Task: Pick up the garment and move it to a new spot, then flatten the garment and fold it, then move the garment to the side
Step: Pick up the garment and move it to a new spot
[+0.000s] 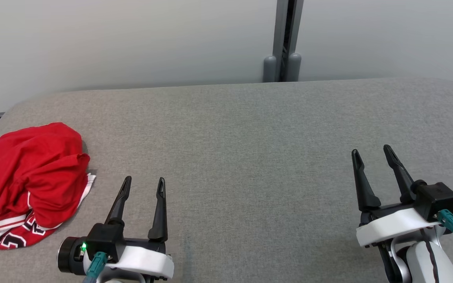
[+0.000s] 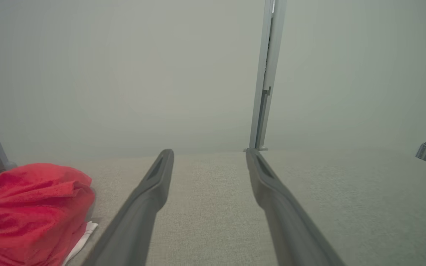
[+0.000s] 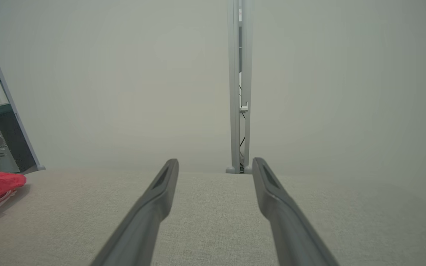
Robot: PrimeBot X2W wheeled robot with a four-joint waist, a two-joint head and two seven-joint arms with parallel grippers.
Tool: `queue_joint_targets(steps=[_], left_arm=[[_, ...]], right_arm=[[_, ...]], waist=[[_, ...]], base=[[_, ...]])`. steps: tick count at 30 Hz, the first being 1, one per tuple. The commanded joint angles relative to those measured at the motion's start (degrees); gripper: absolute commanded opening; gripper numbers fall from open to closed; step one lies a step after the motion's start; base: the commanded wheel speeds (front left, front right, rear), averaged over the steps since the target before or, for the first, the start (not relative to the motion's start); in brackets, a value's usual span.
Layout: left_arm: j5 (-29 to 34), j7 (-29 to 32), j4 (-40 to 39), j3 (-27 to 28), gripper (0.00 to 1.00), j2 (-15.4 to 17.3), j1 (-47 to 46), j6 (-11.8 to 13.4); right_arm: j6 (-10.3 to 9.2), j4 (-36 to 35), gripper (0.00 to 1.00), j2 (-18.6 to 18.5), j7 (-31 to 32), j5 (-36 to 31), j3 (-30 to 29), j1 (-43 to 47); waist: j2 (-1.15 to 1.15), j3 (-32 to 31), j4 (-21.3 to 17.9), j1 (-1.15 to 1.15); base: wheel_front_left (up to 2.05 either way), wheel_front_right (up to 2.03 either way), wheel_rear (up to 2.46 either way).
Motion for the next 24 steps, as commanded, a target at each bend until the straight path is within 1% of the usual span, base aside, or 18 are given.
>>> queue_joint_targets(steps=[1,11,12,24], left_arm=[[0.1,-0.2,-0.1,0.2,1.0,0.2,-0.5,0.3],[0.8,-0.2,0.2,1.7,1.0,0.2,0.2,0.8],[0.8,-0.2,0.2,1.7,1.0,0.2,0.2,0.8],[1.0,-0.2,0.0,2.3,1.0,0.2,1.2,0.7]], right_arm=[[0.0,-0.3,1.0,-0.4,-0.3,0.2,-0.2,0.6],[0.0,-1.4,1.0,-0.4,-0.2,1.2,2.5,1.0],[0.0,-1.4,1.0,-0.4,-0.2,1.2,2.5,1.0],[0.0,-1.4,1.0,-0.3,-0.2,2.5,4.6,2.1]], waist=[[0.0,0.2,1.5,0.0],[0.0,-0.2,10.4,0.0],[0.0,-0.2,10.4,0.0],[0.0,-1.4,20.4,0.0]], base=[[0.0,0.0,0.0],[0.0,0.0,0.0],[0.0,0.0,0.0],[0.0,0.0,0.0]])
